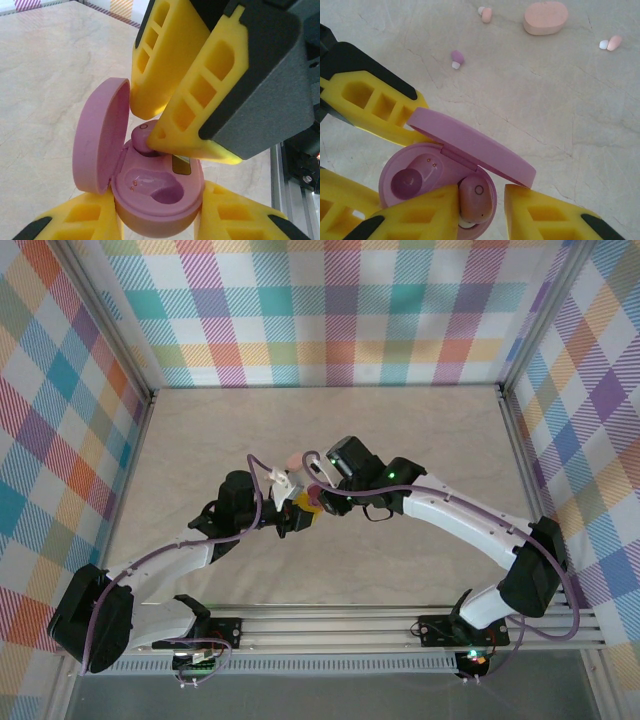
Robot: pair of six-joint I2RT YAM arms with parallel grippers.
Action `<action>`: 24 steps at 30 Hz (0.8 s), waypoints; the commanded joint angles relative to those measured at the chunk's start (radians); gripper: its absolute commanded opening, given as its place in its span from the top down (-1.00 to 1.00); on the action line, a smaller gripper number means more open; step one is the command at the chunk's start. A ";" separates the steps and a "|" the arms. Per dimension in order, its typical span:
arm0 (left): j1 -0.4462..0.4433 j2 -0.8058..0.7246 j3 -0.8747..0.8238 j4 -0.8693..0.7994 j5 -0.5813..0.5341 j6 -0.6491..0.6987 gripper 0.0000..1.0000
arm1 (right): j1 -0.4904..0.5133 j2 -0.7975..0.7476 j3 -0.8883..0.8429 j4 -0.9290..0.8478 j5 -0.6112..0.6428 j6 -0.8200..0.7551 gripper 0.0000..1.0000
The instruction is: Insert wireless bluetooth earbuds into charging case
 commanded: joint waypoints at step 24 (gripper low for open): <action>-0.006 -0.077 -0.006 0.114 -0.043 -0.042 0.92 | -0.062 -0.206 0.042 0.033 -0.157 0.169 0.49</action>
